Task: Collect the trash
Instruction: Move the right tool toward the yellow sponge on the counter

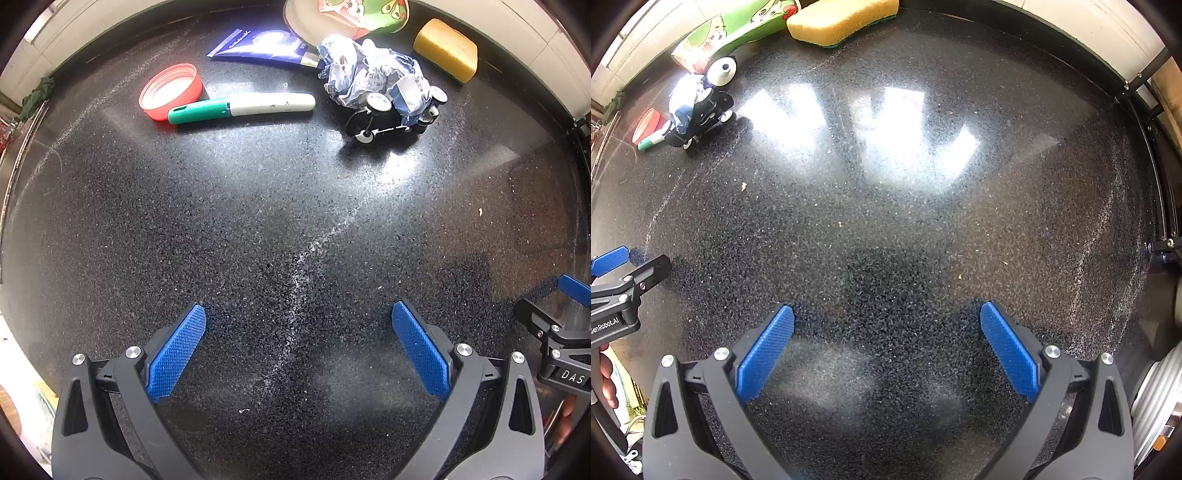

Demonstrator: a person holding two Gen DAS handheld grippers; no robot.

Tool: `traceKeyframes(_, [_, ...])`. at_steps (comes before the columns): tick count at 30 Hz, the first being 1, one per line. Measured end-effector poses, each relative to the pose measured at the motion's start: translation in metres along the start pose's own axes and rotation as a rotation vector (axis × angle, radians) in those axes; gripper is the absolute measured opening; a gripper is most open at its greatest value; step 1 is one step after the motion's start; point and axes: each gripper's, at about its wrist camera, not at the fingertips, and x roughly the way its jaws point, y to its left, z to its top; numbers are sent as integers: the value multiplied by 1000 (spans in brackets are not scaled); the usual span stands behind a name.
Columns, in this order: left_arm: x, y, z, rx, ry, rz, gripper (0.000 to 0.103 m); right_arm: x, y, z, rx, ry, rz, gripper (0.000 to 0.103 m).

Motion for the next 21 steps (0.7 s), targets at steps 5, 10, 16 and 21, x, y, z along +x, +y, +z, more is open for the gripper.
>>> traceKeyframes(5, [0,0,1,0,-1,0,98,0,0,0,0,-5,0,98])
traceKeyframes(10, [0,0,0,0,1,0,98,-1,0,0,1,-8,0,98])
traceKeyframes(16, [0,1,2,0,-2,1,98,0,0,0,0,-6,1,98])
traceKeyframes(21, [0,-1,-2,9,-13,0,98,0,0,0,1,-7,1,98])
